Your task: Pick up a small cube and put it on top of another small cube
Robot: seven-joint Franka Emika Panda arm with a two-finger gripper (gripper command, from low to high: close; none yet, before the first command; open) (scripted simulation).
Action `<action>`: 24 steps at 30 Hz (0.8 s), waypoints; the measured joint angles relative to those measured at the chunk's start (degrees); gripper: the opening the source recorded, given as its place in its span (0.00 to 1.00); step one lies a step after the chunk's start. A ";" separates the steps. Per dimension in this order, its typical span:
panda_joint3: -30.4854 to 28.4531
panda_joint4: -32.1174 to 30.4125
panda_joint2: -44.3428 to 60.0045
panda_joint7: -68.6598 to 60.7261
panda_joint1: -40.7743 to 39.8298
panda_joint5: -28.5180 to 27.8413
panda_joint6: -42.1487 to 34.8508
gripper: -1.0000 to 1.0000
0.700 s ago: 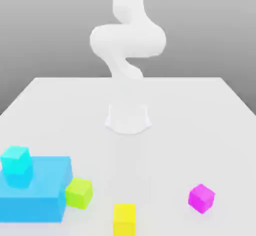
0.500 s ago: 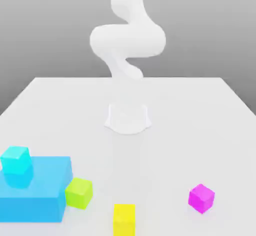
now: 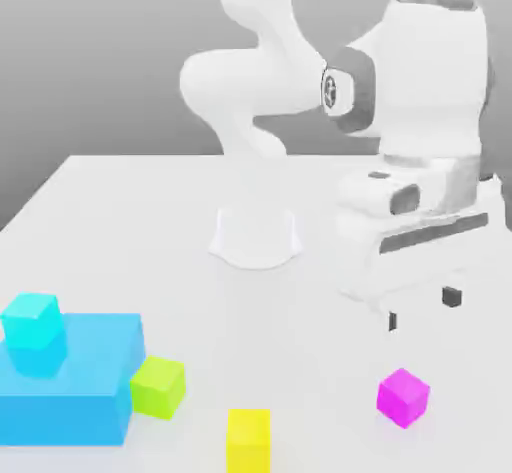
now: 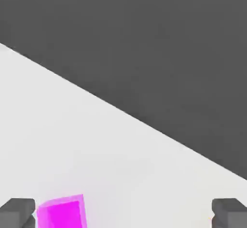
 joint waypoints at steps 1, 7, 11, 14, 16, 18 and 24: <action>0.16 -0.59 2.10 -0.15 0.48 -0.51 0.99 0.50; -1.77 -0.71 14.65 1.85 3.51 -5.07 9.01 0.50; -3.45 0.08 18.56 2.82 4.93 -6.32 12.09 0.00; -3.44 0.08 18.56 2.90 4.91 -6.40 12.08 0.00; -3.58 0.15 18.93 3.02 5.04 -6.57 12.36 0.00; -2.56 -0.51 15.91 2.01 4.30 -5.27 10.03 0.00; -4.64 -1.55 5.68 1.93 -0.67 -1.17 1.02 0.00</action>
